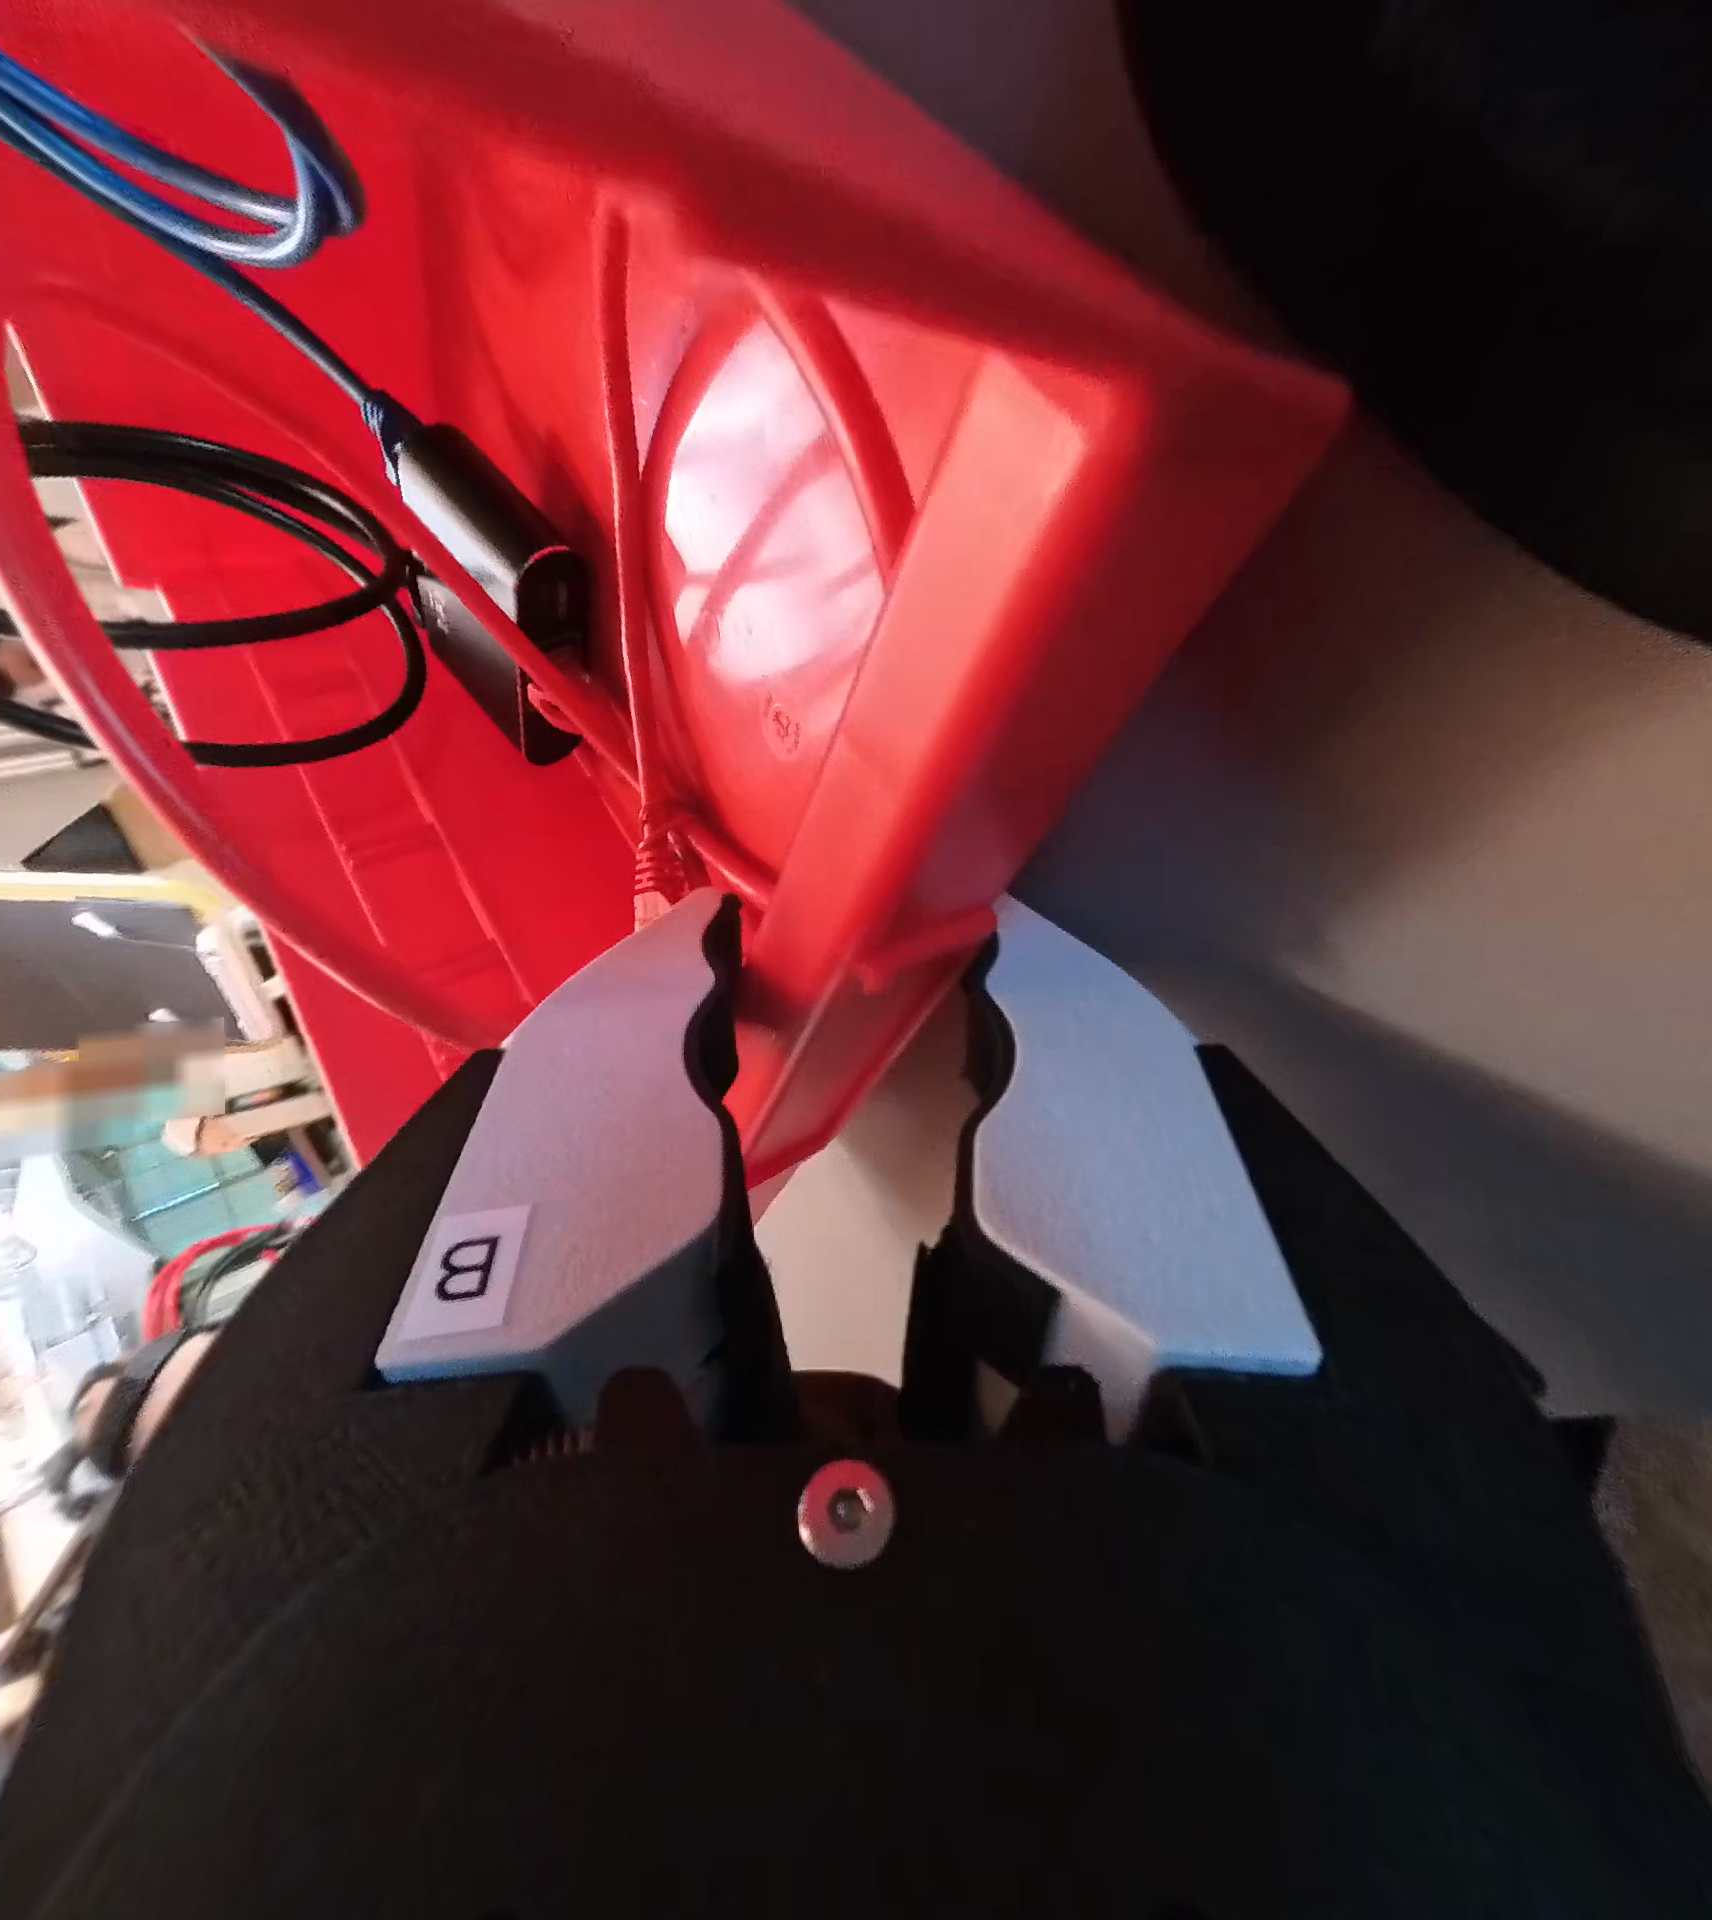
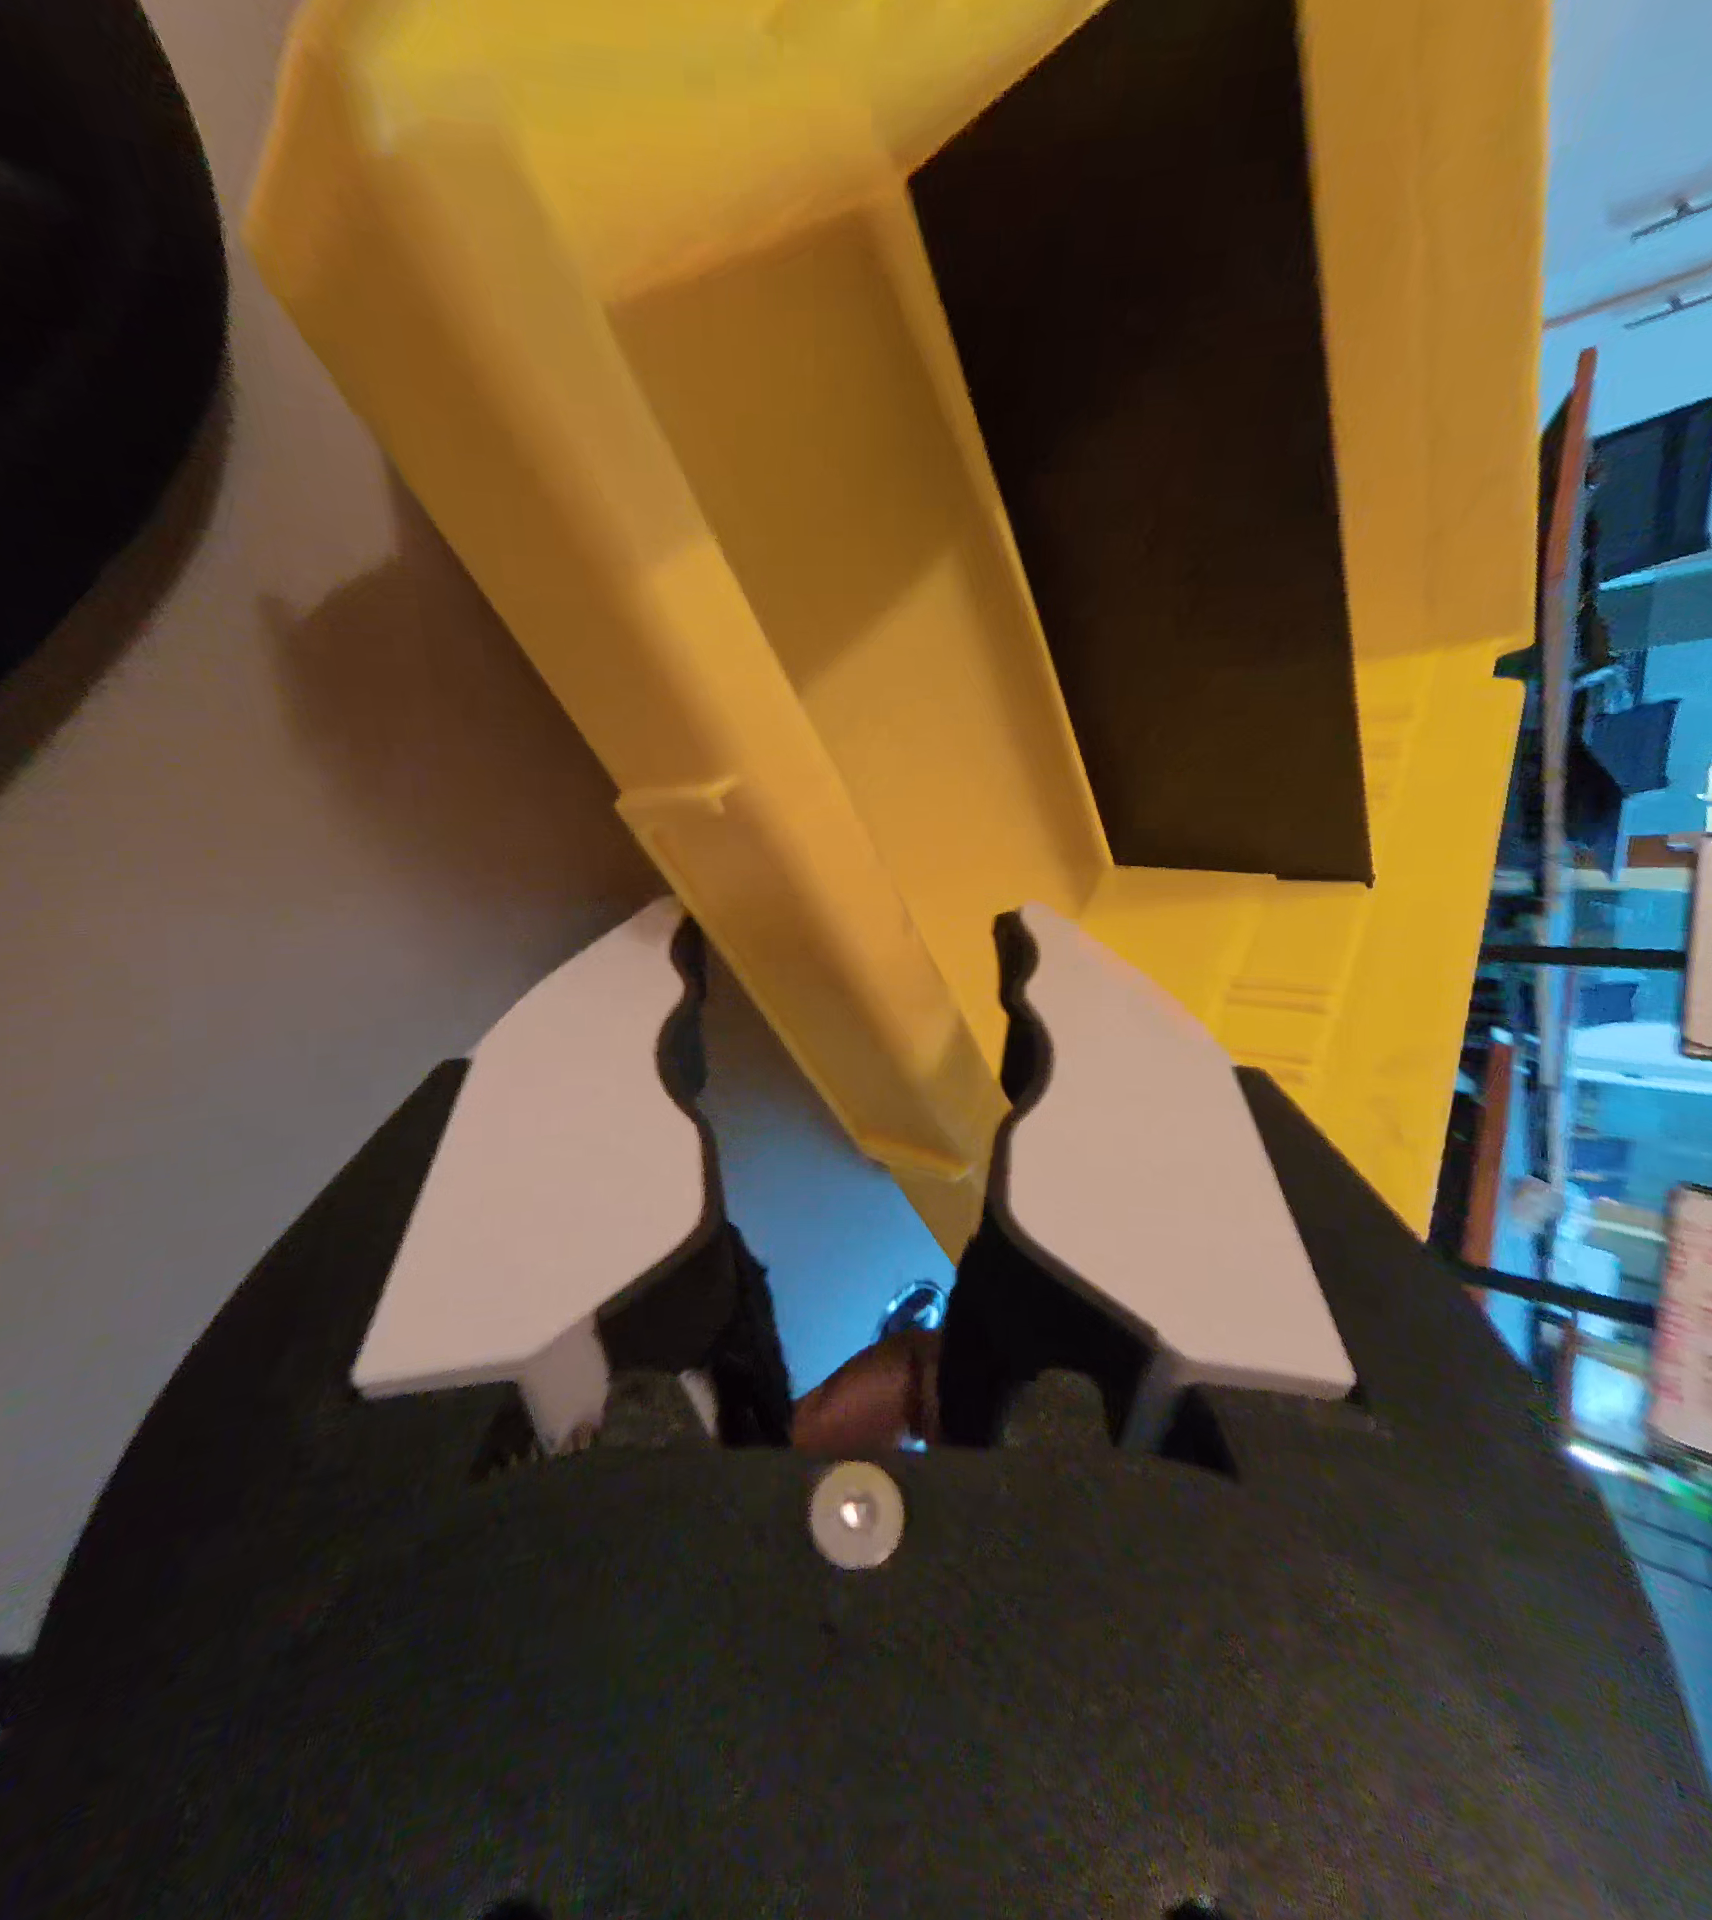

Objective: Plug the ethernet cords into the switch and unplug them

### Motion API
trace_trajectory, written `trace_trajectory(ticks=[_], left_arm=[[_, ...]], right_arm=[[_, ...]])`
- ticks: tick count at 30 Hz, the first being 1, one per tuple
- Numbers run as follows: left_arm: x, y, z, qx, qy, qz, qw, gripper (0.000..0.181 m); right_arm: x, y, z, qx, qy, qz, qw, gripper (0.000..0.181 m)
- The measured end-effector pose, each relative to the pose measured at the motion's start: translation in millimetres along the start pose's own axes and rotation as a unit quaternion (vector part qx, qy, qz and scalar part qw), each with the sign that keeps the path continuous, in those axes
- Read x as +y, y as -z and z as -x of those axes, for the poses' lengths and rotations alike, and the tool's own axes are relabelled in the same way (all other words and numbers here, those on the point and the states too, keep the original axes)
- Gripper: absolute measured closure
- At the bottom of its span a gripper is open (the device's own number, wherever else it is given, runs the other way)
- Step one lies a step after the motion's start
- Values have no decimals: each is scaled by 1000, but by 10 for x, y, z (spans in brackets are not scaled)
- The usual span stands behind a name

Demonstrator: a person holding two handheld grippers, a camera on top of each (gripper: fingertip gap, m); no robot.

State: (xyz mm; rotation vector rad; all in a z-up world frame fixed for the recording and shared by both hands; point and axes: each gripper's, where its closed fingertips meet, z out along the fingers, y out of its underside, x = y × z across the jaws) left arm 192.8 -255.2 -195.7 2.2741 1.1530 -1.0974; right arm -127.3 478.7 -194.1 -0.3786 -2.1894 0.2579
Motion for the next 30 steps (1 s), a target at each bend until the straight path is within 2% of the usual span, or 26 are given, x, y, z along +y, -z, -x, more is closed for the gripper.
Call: trace_trajectory(ticks=[2, 4, 6, 8, 10, 13, 14, 16, 18, 19, 22, 26, 30], left_arm=[[-103, 104, -34, 36, 43, -54, 997, 127], [-233, 305, -70, 97, 97, -120, 983, 119], [-340, 534, -10, 139, 138, -183, 963, 116], [-435, 746, 134, 160, 179, -243, 940, 116], [-510, 895, 361, 155, 229, -295, 915, 116], [-555, 955, 800, 114, 307, -341, 881, 117], [-561, 946, 922, 109, 326, -350, 872, 118], [-568, 894, 1194, 99, 365, -365, 851, 121], [-508, 696, 1421, 96, 417, -340, 837, 126], [-470, 544, 1449, 112, 431, -310, 840, 126], [-409, 72, 1409, 165, 454, -228, 845, 120], [-406, -438, 1311, 206, 468, -157, 845, 104], [-381, -798, 1254, 198, 459, -97, 861, 102]], right_arm=[[-154, 108, -20, -19, -38, -47, 998, 113], [-389, 263, -98, -22, -76, -115, 990, 103], [-714, 479, -195, -11, -106, -214, 971, 94], [-1042, 739, -279, 8, -128, -320, 939, 89], [-1392, 1047, -307, 14, -153, -436, 887, 90], [-1859, 1499, -165, -40, -204, -596, 775, 90], [-1976, 1577, -83, -69, -218, -625, 746, 90], [-2177, 1620, 118, -136, -238, -651, 708, 89], [-2330, 1554, 294, -184, -253, -654, 689, 87], [-2387, 1498, 373, -197, -255, -650, 688, 87], [-2474, 1350, 550, -212, -246, -634, 702, 88], [-2416, 1360, 459, -208, -267, -641, 689, 93], [-2344, 1358, 346, -206, -303, -651, 664, 100]])
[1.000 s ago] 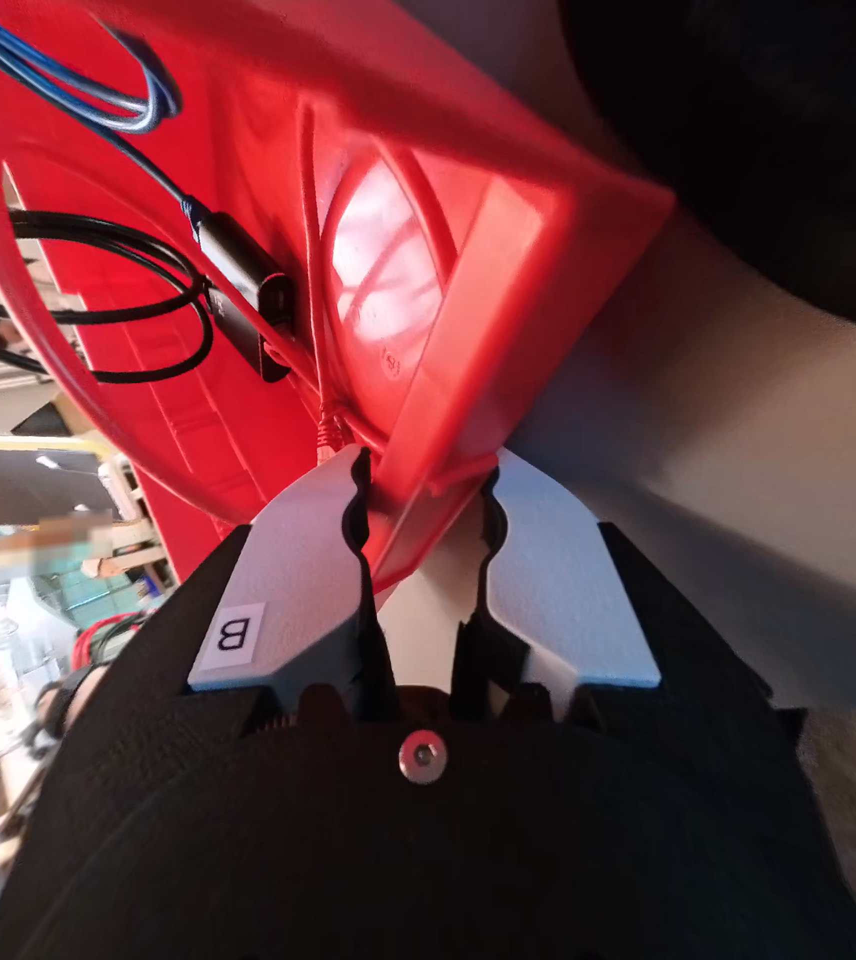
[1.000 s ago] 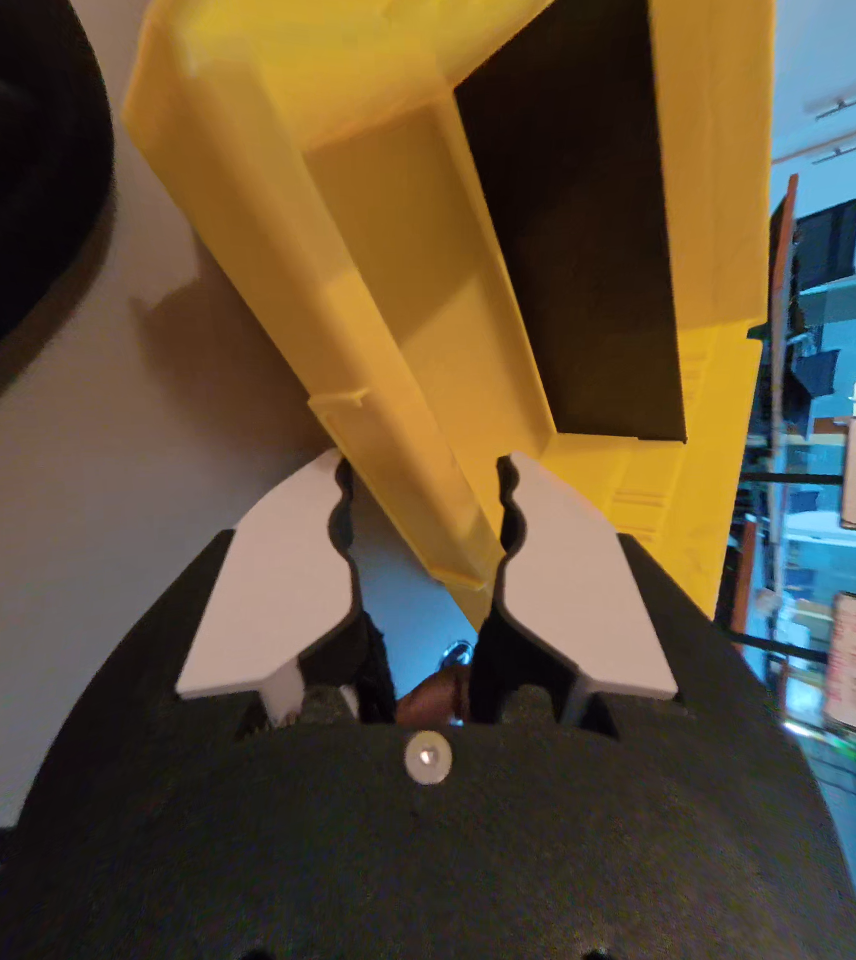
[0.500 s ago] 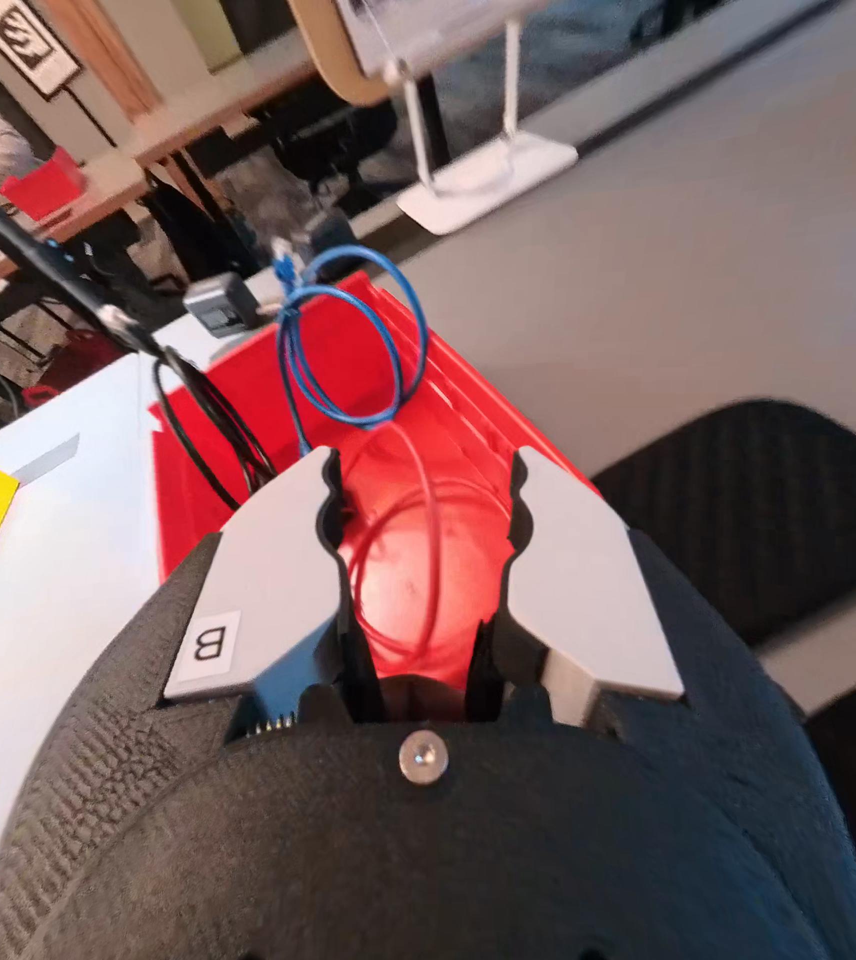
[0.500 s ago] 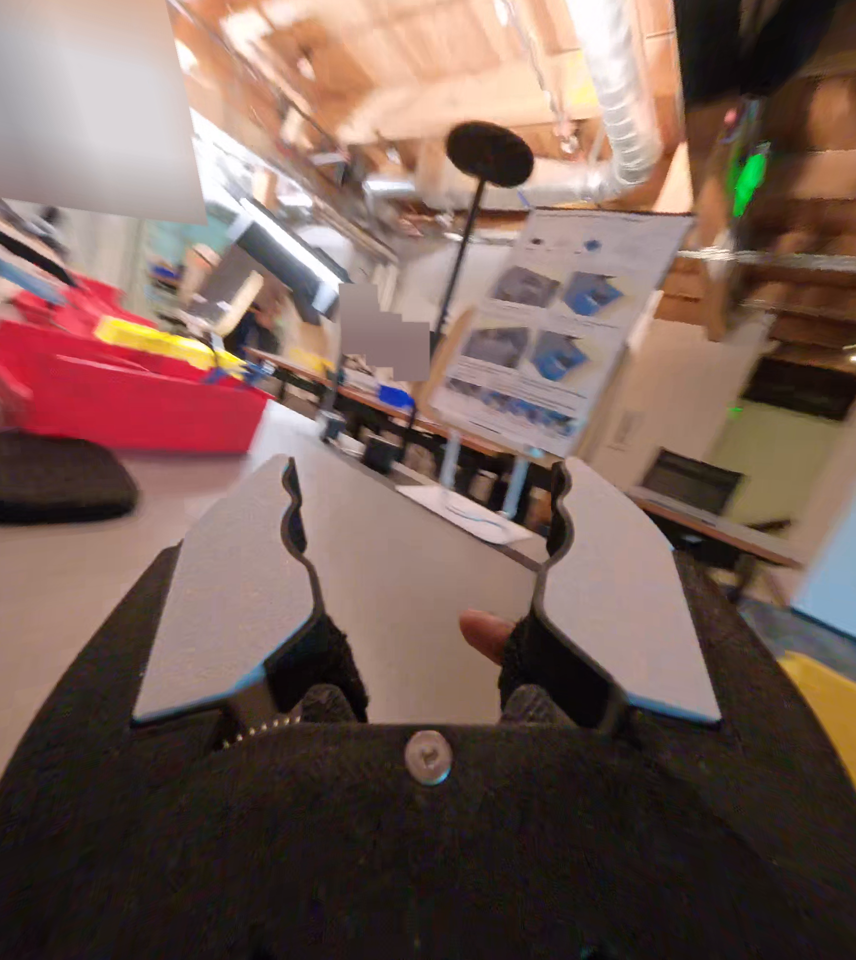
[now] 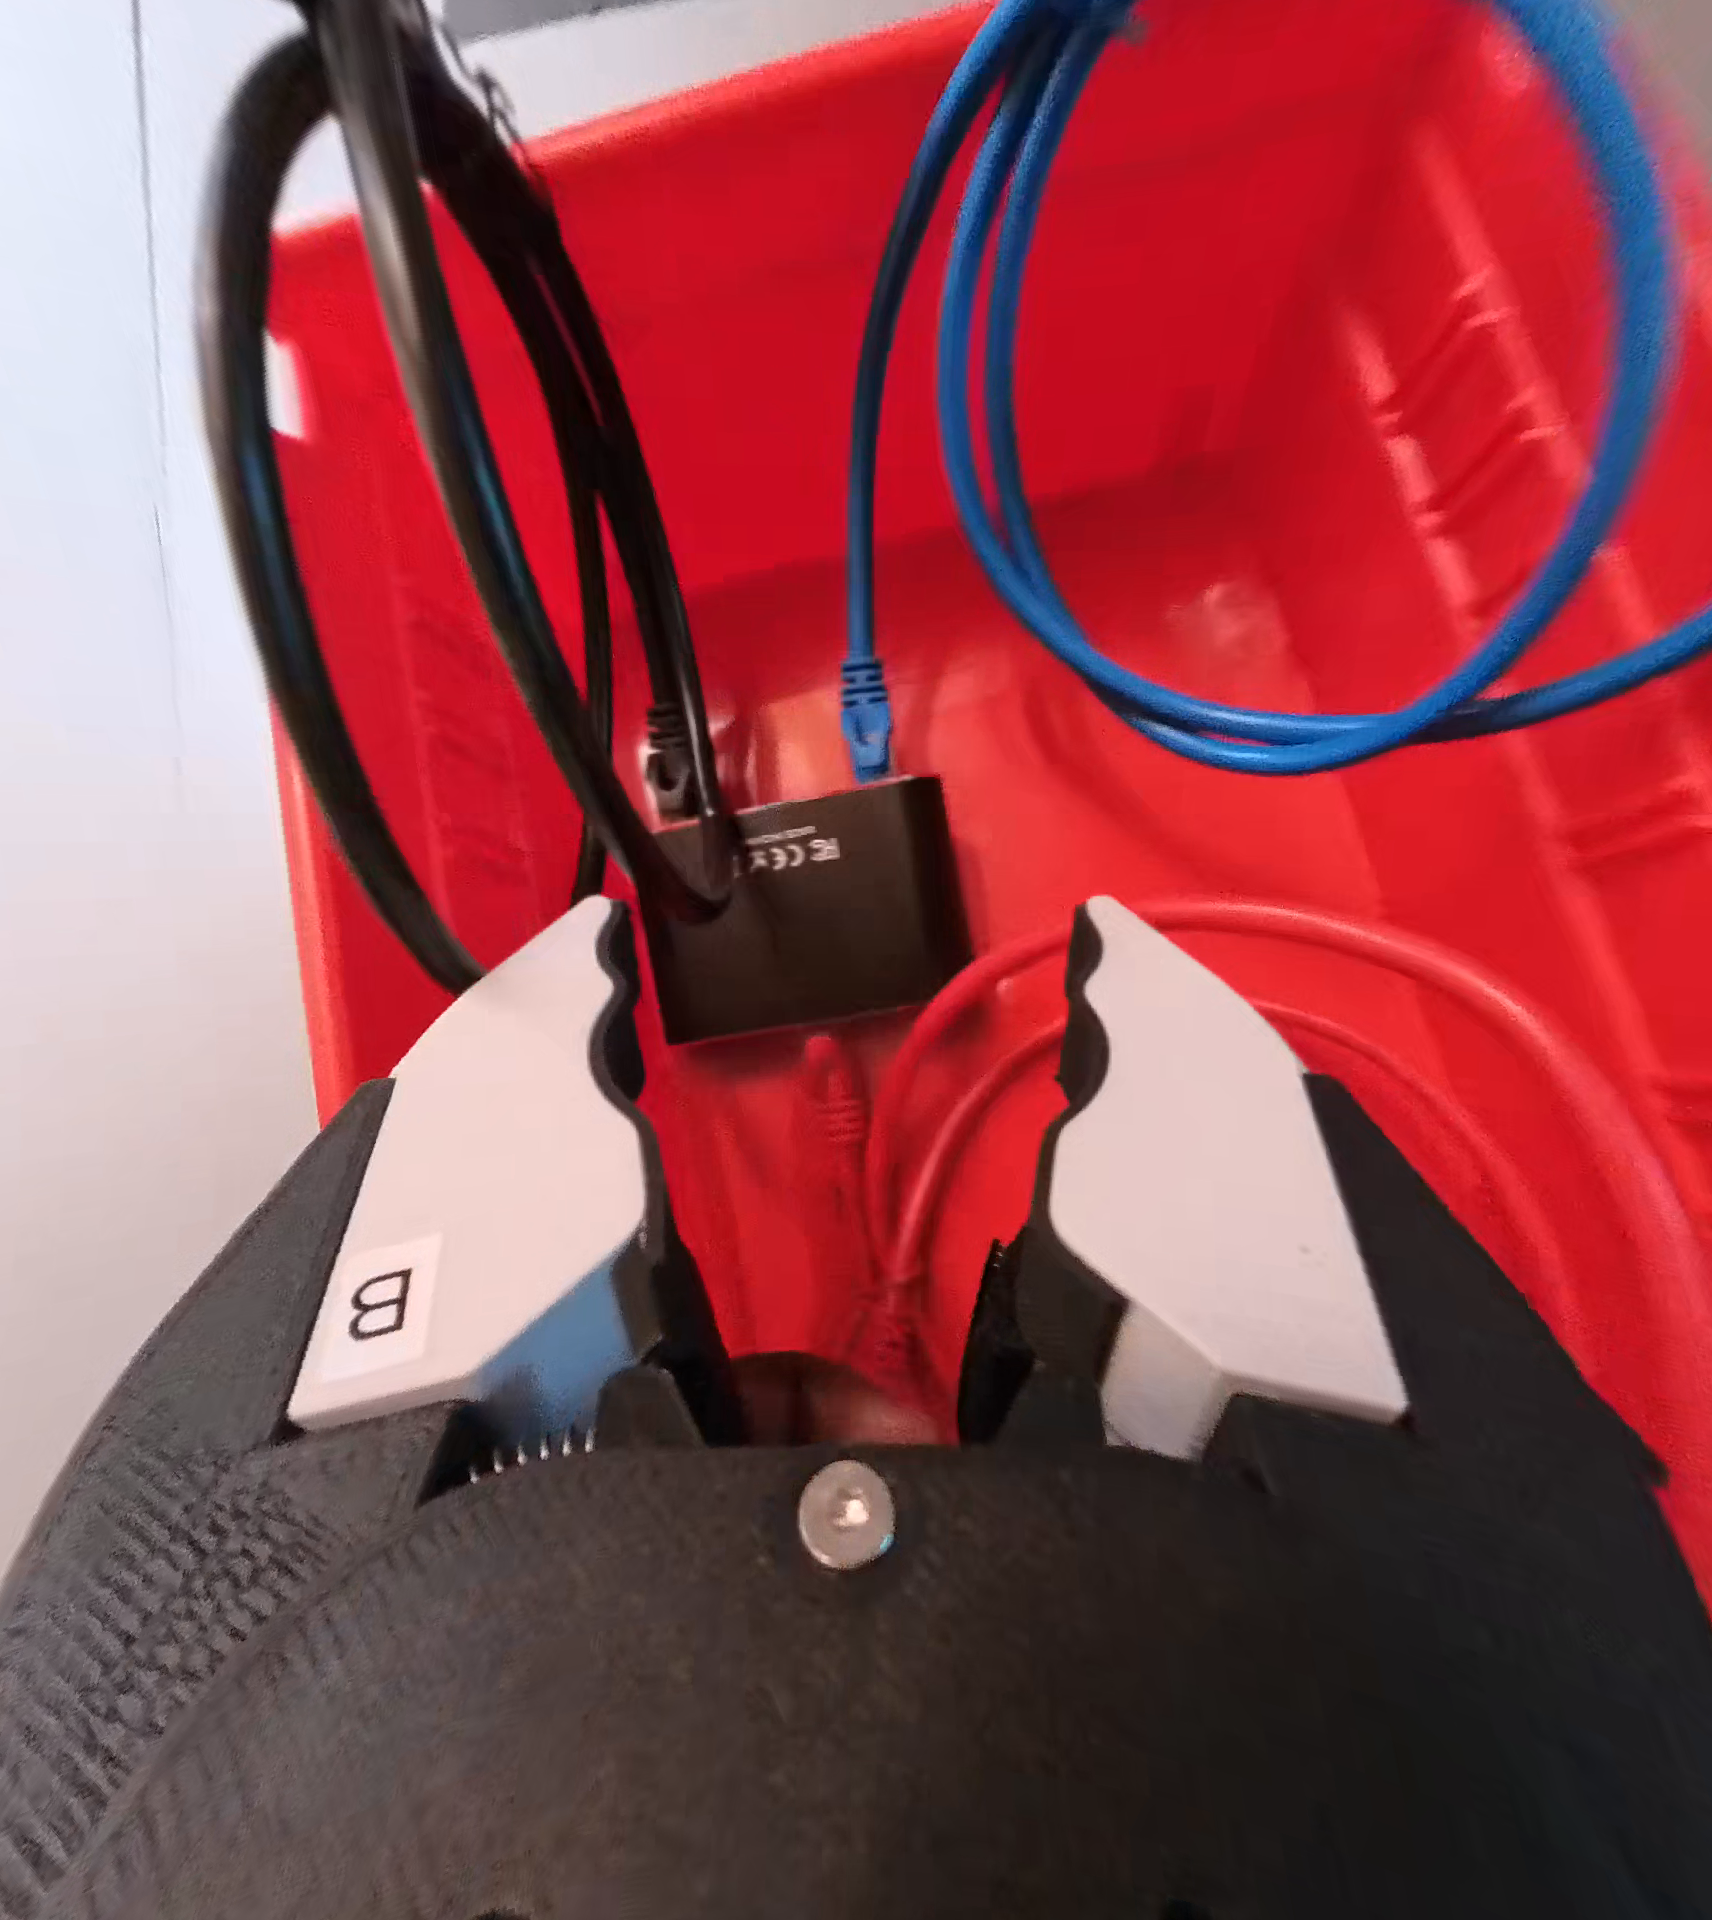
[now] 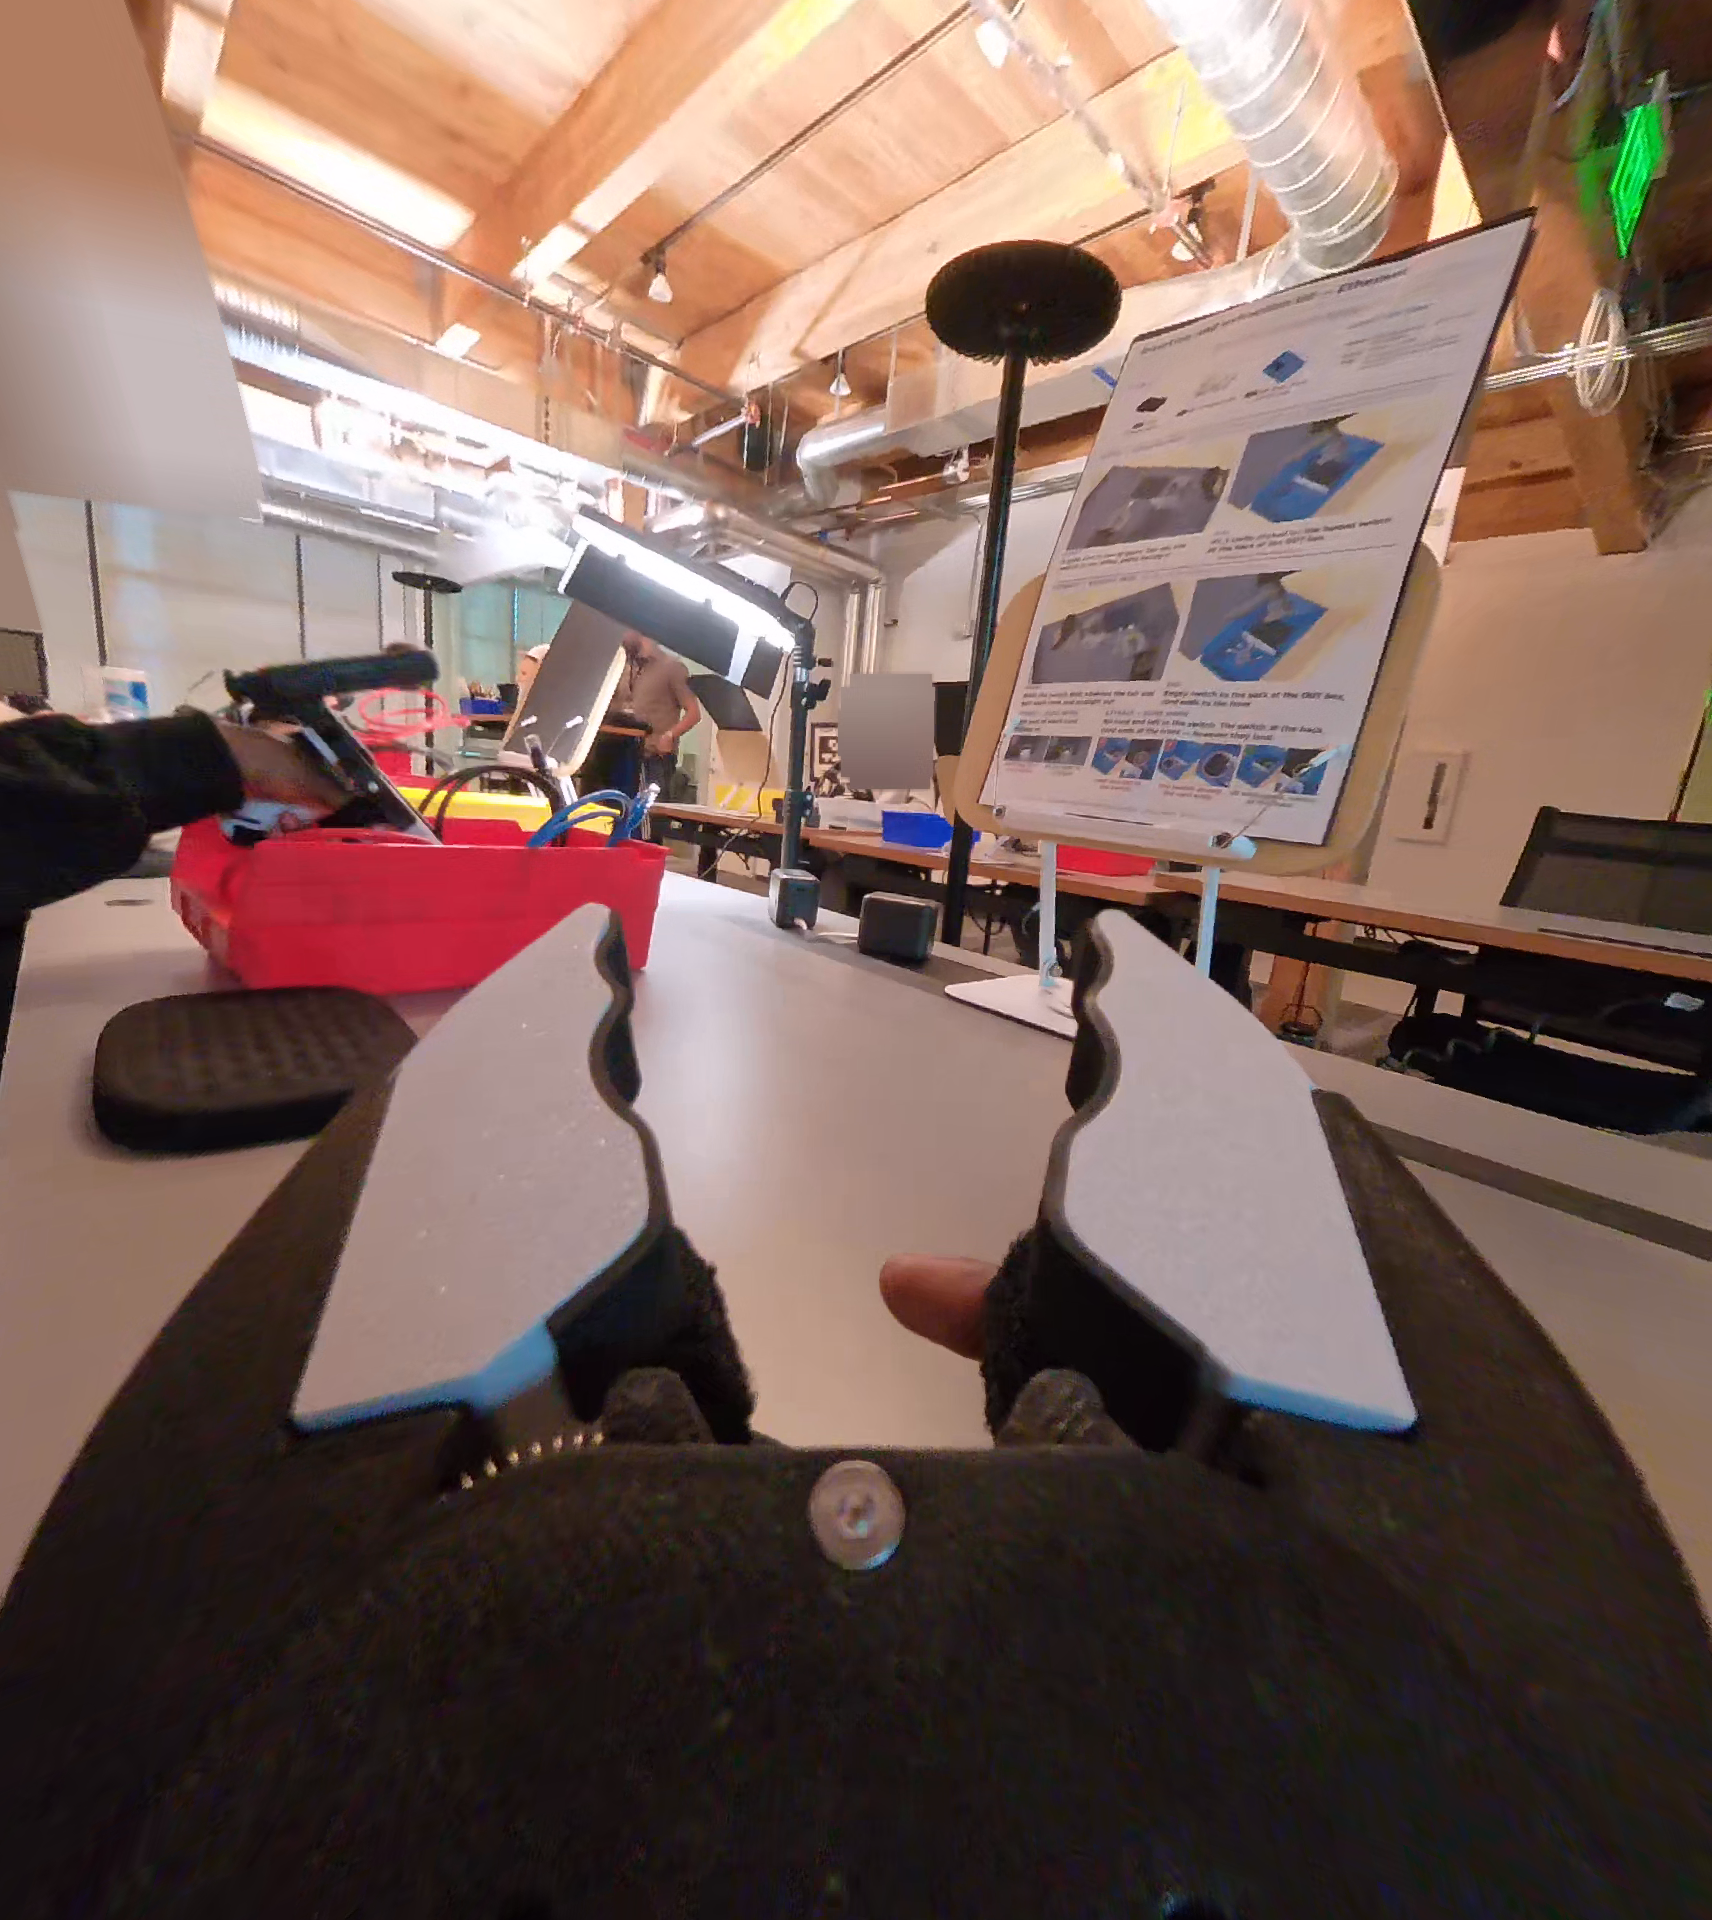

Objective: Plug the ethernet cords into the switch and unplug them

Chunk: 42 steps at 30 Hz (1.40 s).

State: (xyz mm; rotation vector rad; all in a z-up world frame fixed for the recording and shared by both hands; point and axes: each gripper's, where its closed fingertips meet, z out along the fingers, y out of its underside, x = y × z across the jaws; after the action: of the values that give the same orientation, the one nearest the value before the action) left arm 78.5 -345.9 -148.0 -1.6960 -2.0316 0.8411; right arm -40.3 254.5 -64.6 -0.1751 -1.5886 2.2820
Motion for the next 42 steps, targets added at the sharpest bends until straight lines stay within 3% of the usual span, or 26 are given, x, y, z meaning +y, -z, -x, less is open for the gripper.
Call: trace_trajectory(ticks=[7, 13, 20, 27, 34, 42], left_arm=[[109, -391, 65, -23, -20, 80, 996, 90], [176, -545, 113, -30, -32, 124, 991, 91], [176, -627, 169, -48, -31, 98, 994, 98], [142, -563, 126, -43, -52, 57, 996, 99], [9, -278, 75, -68, -103, -2, 992, 100], [-255, 191, -8, -172, -212, -79, 959, 101]], right_arm=[[58, -23, 55, -4, 26, 16, 1000, 105], [61, -20, 58, -3, 29, 16, 999, 108], [66, -17, 71, -2, 38, 16, 999, 110], [66, -16, 39, 4, 29, 16, 999, 111], [76, -23, 25, 8, 26, 18, 999, 112], [81, -26, 21, 10, 27, 19, 999, 114]])
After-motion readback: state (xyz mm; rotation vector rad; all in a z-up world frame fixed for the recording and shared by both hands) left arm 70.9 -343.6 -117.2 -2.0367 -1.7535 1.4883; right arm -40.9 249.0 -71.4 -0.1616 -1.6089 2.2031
